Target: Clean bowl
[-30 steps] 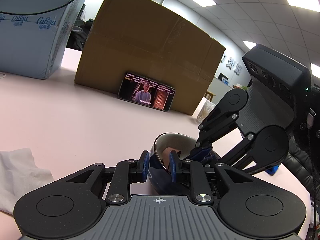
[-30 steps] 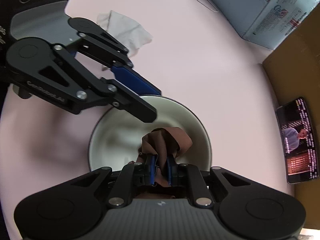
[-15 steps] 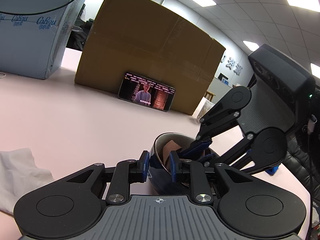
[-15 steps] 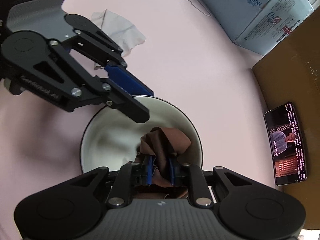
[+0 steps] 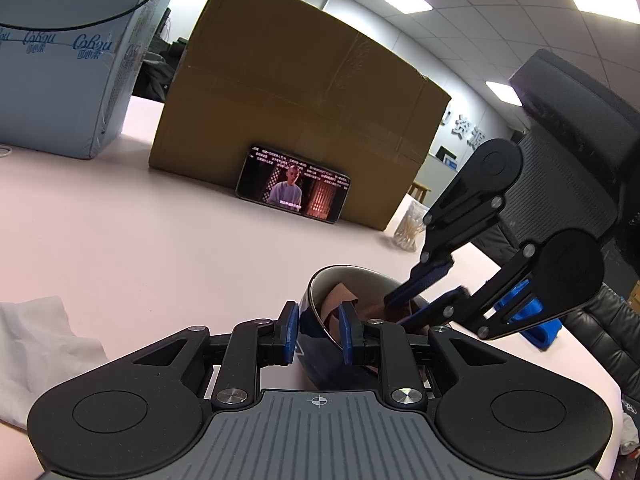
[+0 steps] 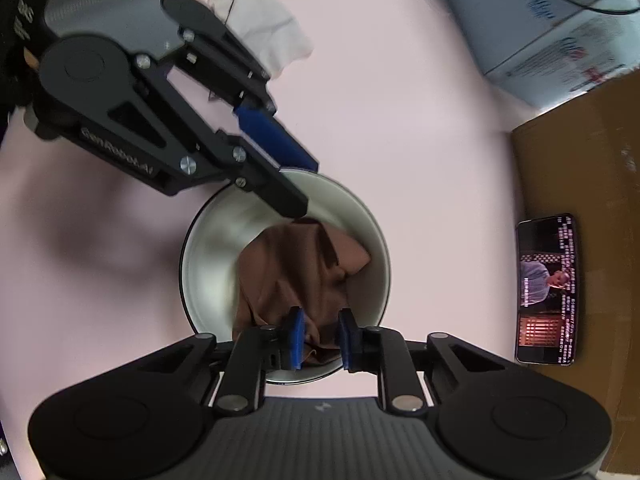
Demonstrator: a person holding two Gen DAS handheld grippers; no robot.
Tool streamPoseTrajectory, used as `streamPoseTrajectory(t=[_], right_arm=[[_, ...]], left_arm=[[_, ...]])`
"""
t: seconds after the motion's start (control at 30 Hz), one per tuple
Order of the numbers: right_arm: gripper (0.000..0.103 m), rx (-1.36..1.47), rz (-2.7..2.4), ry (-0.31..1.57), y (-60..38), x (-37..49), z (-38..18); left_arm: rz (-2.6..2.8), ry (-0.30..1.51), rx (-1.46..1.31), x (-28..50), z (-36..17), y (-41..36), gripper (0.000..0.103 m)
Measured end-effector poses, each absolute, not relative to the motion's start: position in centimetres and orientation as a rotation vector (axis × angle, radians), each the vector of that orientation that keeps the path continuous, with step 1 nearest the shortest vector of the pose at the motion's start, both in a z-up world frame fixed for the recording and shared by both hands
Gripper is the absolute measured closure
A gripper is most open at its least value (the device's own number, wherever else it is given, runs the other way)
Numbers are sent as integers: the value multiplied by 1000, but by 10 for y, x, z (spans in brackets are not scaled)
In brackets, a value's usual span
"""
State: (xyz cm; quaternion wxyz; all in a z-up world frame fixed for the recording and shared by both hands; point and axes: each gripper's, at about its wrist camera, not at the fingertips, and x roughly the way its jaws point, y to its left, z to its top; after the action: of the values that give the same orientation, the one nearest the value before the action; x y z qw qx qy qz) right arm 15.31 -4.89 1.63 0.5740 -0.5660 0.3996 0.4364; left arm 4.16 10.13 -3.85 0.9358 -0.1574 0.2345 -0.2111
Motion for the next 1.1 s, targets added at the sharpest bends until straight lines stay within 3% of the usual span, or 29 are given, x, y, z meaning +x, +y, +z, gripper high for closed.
streamPoseTrajectory(t=[0.13,0.37,0.67,0.93,1.1], right_arm=[[91,-1300,1070,986,-46,154,4],[88,-1153,1157,933,-53,146,10],[57,-1215,1096,828,-62,137,25],[58,-1243,1148,856,-55,137,13],[56,-1296,1147,746,-51,129,10]], left_arm=[[-431,478,-320,41,-39,101,82],[-430,479,-319,42,-39,101,82],[-430,478,-316,42,-39,101,82],[-431,479,-318,41,-39,100,82],[-431,480,-319,41,-39,100,82]])
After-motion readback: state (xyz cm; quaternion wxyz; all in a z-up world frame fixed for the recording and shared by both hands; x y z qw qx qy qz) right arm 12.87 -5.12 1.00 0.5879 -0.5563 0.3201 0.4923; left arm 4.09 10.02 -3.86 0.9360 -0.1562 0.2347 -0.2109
